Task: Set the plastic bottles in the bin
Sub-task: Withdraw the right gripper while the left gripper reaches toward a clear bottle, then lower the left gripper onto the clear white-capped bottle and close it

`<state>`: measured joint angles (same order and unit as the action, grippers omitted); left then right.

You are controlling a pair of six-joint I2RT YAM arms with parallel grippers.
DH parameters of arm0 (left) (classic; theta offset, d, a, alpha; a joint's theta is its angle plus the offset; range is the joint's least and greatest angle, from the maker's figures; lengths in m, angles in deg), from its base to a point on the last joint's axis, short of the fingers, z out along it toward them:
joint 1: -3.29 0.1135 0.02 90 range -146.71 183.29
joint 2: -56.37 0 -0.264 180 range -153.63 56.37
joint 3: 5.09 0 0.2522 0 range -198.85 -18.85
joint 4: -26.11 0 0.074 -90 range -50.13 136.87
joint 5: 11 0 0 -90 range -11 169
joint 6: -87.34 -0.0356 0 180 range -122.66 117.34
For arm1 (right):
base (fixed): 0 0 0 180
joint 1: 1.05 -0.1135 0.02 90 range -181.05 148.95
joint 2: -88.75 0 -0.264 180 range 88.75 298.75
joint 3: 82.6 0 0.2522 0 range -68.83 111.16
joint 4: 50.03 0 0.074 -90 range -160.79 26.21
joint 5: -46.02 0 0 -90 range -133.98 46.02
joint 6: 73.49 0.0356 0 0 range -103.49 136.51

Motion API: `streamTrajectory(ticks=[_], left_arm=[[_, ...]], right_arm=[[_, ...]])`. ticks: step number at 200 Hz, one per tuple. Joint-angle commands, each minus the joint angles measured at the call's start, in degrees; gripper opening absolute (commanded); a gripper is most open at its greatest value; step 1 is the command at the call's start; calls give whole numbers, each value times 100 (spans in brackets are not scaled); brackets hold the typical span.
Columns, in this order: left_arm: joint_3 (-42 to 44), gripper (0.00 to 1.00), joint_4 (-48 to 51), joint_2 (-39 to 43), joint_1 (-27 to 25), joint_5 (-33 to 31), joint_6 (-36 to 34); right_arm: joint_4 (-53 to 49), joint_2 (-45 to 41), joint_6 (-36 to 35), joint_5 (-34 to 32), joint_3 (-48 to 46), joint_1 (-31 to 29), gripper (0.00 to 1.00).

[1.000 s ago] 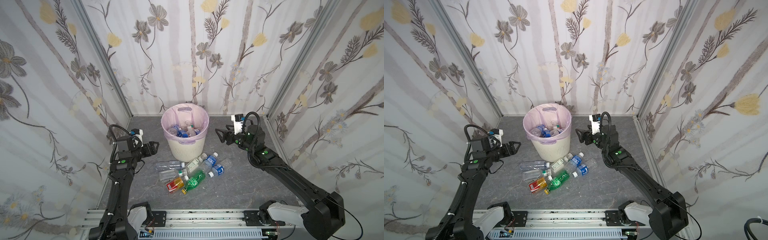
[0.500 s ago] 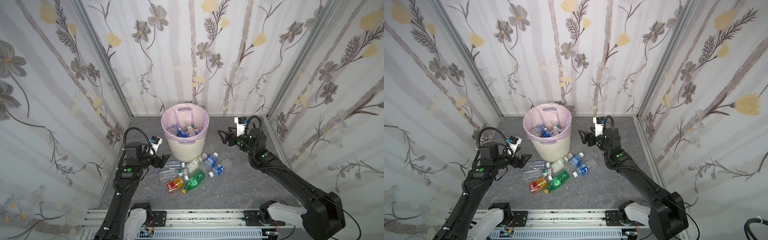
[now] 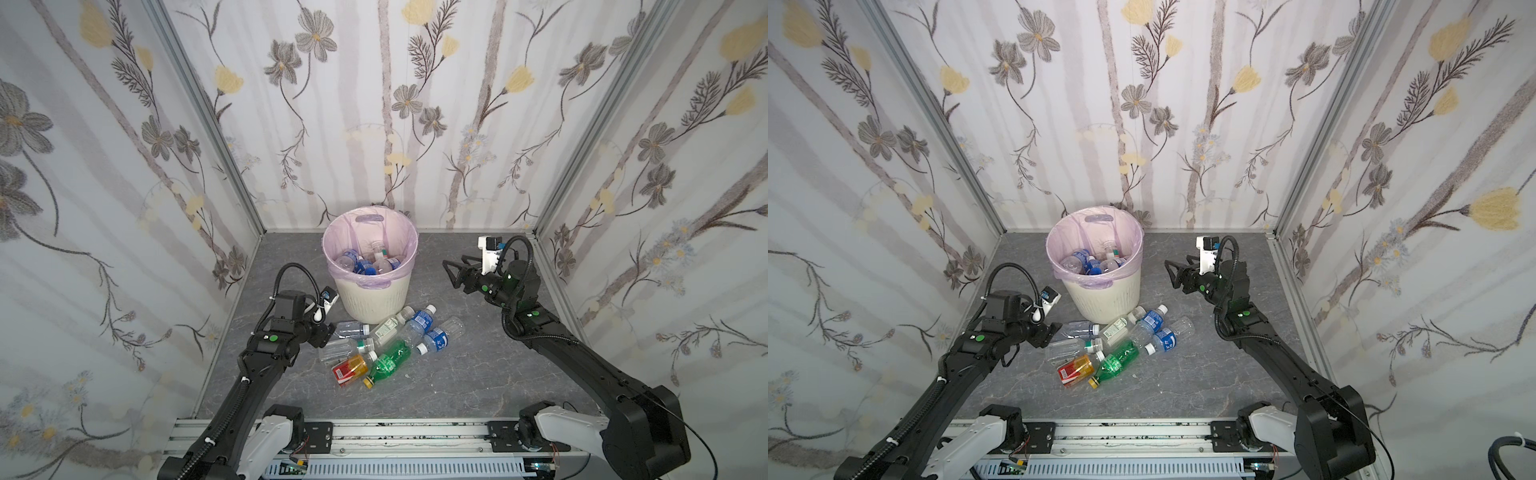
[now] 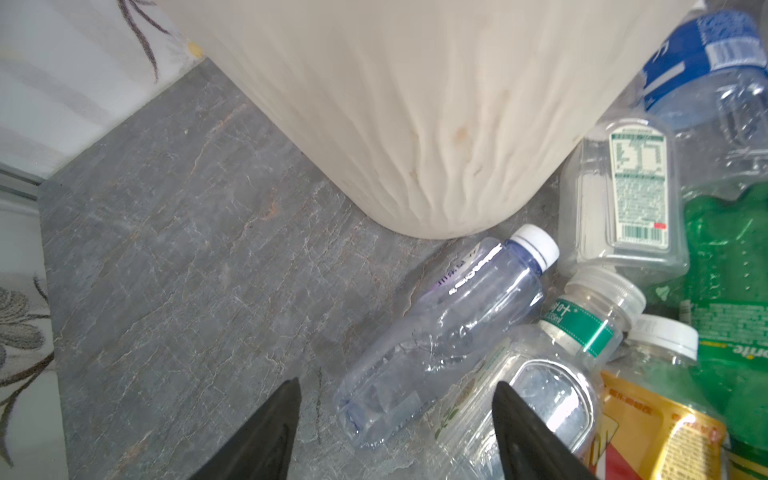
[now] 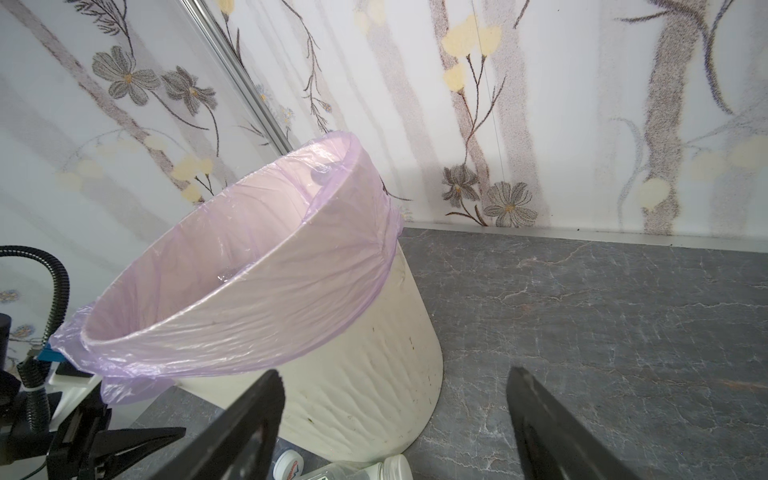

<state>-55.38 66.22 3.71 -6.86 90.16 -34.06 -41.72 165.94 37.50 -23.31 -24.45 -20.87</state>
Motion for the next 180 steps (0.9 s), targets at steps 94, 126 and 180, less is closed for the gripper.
streamTrajectory(ticks=[94, 126, 180], left_arm=[[172, 72, -298, -1084, -403, -921, 122], [142, 71, -426, -1345, -442, -948, 99], [170, 71, -726, -1653, -448, -842, 137]], right_arm=[[618, 191, 344, 530, -78, 152, 84], [667, 261, 391, 565, -79, 165, 84], [686, 323, 465, 623, -72, 194, 84]])
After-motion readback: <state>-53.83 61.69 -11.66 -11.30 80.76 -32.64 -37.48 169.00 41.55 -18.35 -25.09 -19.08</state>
